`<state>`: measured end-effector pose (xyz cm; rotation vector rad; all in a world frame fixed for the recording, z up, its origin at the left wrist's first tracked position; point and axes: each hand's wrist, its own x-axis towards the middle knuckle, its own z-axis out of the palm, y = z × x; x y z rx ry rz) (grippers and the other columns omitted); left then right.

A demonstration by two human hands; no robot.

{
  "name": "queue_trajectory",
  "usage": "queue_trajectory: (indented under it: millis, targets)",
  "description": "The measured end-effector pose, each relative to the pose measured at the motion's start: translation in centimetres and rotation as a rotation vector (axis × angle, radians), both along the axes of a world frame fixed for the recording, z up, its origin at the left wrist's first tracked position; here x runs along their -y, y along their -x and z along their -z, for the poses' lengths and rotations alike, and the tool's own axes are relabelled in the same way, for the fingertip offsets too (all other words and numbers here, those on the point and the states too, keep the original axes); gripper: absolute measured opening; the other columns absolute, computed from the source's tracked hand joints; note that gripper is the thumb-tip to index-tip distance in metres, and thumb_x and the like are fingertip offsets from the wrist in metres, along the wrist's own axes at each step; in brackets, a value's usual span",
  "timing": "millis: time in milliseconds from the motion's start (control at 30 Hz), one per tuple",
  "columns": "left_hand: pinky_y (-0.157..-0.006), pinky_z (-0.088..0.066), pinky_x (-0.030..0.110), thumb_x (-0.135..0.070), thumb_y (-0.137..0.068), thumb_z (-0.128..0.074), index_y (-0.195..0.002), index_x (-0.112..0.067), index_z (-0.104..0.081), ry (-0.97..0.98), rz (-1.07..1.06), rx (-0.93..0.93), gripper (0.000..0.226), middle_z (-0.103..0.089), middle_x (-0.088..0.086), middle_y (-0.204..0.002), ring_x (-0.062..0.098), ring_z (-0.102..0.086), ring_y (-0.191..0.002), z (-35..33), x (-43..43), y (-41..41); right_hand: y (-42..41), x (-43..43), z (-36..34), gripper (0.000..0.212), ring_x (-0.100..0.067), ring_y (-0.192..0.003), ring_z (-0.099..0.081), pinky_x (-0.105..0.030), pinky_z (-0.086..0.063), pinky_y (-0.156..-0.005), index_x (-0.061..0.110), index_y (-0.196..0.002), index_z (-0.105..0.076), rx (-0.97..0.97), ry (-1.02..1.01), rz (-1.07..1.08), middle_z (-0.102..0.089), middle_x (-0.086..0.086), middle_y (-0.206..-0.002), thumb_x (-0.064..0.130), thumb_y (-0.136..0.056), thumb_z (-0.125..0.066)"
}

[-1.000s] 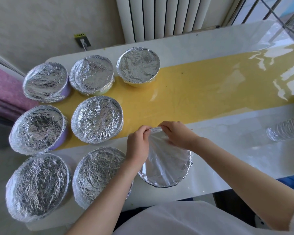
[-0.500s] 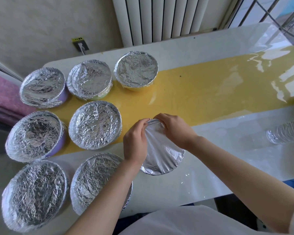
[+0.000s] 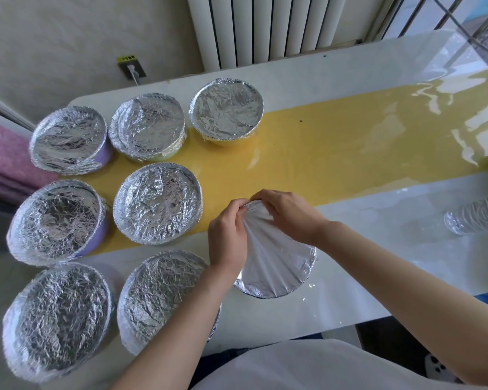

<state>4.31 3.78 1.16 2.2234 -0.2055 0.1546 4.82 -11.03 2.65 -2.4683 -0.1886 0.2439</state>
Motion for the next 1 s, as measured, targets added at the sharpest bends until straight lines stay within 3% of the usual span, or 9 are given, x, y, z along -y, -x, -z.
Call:
queue_trajectory:
  millis: [200,333,467,567,733,833,933,1000]
  targets:
    - [-0.06,-0.034,0.013,-0.001,-0.091,-0.053,-0.102,-0.006,-0.068,0.024,0.016,-0.06,0.019,-0.072,0.009,-0.085,0.023,-0.064,-0.074,0.6,0.0,0.4,-0.3,-0.1,0.1,0.027,-0.032,-0.092,-0.058,-0.037,-0.039,-0.074,0.009,-0.112,-0.058,-0.104,0.066,-0.018,-0.066,-0.013,-0.103,0.002,-0.091,-0.041]
    - [-0.059,-0.033,0.005,-0.003,-0.092,-0.052,-0.099,-0.006,-0.067,0.024,0.053,-0.08,0.017,-0.07,0.005,-0.081,0.011,-0.053,-0.066,0.6,-0.3,0.2,0.0,0.1,-0.4,0.029,-0.031,-0.092,-0.057,-0.031,-0.033,-0.07,0.007,-0.115,-0.059,-0.157,-0.002,0.092,-0.066,-0.013,-0.101,0.01,-0.099,-0.035]
    - [-0.061,-0.036,0.017,-0.006,-0.093,-0.052,-0.095,-0.005,-0.064,0.006,0.071,-0.122,0.012,-0.067,0.004,-0.082,0.016,-0.055,-0.071,0.5,-0.6,-0.2,0.4,0.6,-0.9,0.022,-0.032,-0.079,-0.046,-0.04,-0.035,-0.076,-0.004,-0.103,-0.055,-0.282,0.051,0.19,-0.06,-0.022,-0.101,0.005,-0.097,-0.036]
    - [-0.062,-0.036,0.021,-0.009,-0.095,-0.049,-0.095,-0.006,-0.061,-0.028,0.114,-0.213,0.013,-0.063,0.003,-0.079,0.019,-0.056,-0.074,0.7,-0.5,-0.9,0.4,0.5,-1.3,0.014,-0.028,-0.078,-0.04,-0.039,-0.036,-0.076,0.001,-0.099,-0.05,-0.388,0.033,0.261,-0.056,-0.022,-0.106,0.004,-0.095,-0.036]
    - [-0.053,-0.027,0.022,-0.014,-0.098,-0.045,-0.095,-0.008,-0.063,-0.091,0.15,-0.341,0.02,-0.056,-0.002,-0.067,0.016,-0.048,-0.06,1.2,0.0,-1.7,0.1,0.8,-0.9,0.039,-0.026,-0.077,-0.048,-0.031,-0.035,-0.07,0.009,-0.091,-0.051,-0.467,0.057,0.188,-0.053,-0.011,-0.084,0.032,-0.103,-0.022]
    - [-0.054,-0.027,0.022,-0.013,-0.097,-0.046,-0.096,-0.006,-0.064,-0.087,0.136,-0.319,0.019,-0.063,0.007,-0.074,0.019,-0.049,-0.062,1.2,0.0,-1.6,-0.2,0.7,-0.6,0.035,-0.025,-0.076,-0.046,-0.029,-0.034,-0.068,0.009,-0.086,-0.049,-0.462,0.049,0.187,-0.052,-0.01,-0.082,0.029,-0.103,-0.025]
    - [-0.055,-0.027,0.019,-0.011,-0.096,-0.049,-0.096,-0.004,-0.065,-0.071,0.111,-0.263,0.018,-0.068,0.011,-0.081,0.017,-0.049,-0.064,1.1,0.0,-1.3,-0.5,0.6,-0.5,0.04,-0.023,-0.079,-0.04,-0.03,-0.023,-0.064,0.013,-0.068,-0.042,-0.449,0.045,0.192,-0.048,-0.011,-0.084,0.026,-0.103,-0.028]
    - [-0.057,-0.027,0.018,-0.011,-0.096,-0.049,-0.097,-0.005,-0.065,-0.069,0.093,-0.249,0.018,-0.07,0.01,-0.084,0.016,-0.05,-0.067,1.1,0.0,-1.1,-0.5,0.7,-0.6,0.04,-0.023,-0.08,-0.04,-0.03,-0.02,-0.063,0.012,-0.07,-0.046,-0.447,0.041,0.193,-0.048,-0.011,-0.086,0.026,-0.103,-0.029]
